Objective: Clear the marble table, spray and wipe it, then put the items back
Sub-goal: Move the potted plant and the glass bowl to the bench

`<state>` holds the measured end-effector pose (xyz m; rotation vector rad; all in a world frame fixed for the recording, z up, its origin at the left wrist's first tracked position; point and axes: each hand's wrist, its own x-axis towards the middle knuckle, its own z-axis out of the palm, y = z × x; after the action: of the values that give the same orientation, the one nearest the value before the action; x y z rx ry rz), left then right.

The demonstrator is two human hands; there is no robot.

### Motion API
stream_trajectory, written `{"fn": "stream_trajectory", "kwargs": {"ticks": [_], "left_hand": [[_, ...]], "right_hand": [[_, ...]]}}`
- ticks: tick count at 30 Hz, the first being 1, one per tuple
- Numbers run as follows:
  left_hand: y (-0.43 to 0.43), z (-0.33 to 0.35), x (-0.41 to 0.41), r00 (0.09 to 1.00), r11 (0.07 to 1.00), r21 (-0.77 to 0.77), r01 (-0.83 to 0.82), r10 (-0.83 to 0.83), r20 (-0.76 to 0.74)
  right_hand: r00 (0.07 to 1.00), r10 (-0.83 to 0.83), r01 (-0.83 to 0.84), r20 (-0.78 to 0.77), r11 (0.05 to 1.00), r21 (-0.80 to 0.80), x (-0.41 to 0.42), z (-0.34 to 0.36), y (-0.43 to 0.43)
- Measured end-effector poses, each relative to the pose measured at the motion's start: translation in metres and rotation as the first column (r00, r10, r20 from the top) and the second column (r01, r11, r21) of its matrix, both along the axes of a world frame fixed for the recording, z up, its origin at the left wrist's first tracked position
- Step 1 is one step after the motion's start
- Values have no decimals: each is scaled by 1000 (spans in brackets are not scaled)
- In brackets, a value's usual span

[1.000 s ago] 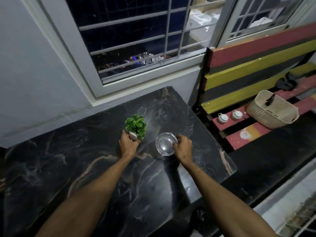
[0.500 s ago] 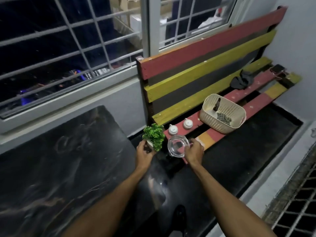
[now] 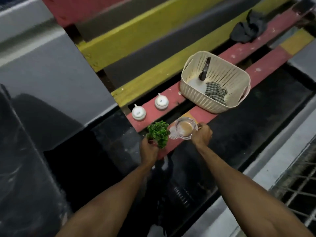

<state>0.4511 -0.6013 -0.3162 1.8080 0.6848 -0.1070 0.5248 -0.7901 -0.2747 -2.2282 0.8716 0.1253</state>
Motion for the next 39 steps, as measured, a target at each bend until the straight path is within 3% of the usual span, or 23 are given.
{"fn": "stream_trajectory", "kwargs": {"ticks": [8,13,20,23,27,32,39], "left_hand": [[-23,-12,-2,998,987,156,27,-35,45],[-23,-16,-3,998,975,215,58,-58,-6],[-15,-9,-5,987,967,201,154,-144,-67],[-2,-3,-17,979,955,228,191,-167,-117],[17,40,-26,977,946,247,209,-194,-85],[36,127,-22,958,936,219,276,-287,21],[16,206,37,877,878,190,440,-465,120]], "right_hand": [[999,-29,27,25,998,48,11,-68,-7],[995,1,-7,101,998,61,12,-69,-3],[996,73,-80,53,985,154,9,-59,-8],[994,104,-109,41,984,141,-1,-37,-9],[982,159,-160,98,987,3,-26,16,1],[964,228,-216,136,972,-97,-58,105,15],[945,227,-206,236,972,-112,-33,164,-3]]}}
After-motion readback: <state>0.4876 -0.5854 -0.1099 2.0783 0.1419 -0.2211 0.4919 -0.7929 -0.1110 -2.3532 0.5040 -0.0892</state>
